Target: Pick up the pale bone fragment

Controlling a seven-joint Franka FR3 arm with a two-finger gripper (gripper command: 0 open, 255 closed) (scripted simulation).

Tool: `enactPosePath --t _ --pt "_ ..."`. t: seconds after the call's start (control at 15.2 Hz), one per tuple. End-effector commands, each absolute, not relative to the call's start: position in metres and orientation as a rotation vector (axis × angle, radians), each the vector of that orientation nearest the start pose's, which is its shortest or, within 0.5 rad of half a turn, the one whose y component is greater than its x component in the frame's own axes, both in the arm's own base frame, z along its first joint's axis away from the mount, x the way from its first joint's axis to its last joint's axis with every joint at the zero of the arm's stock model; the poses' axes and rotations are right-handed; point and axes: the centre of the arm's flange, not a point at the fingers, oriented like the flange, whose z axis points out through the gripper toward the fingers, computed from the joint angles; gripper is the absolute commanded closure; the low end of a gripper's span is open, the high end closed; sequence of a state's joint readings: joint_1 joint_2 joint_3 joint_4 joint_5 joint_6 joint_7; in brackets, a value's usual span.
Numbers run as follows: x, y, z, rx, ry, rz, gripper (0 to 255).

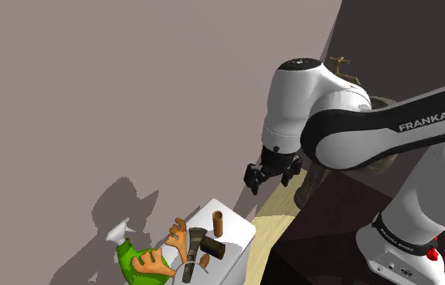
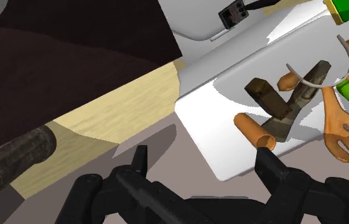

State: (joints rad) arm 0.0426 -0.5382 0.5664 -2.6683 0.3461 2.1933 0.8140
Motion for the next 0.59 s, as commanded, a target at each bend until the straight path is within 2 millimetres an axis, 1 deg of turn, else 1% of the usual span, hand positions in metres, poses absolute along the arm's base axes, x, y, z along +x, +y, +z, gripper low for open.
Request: enactPosePath --t 0.0,0.53 --pt "0.315 0.236 0.364 -3.022 0.788 -0.031 0" --pt "0.344 0.306 0.291 -2.955 0.989 -0.058 0"
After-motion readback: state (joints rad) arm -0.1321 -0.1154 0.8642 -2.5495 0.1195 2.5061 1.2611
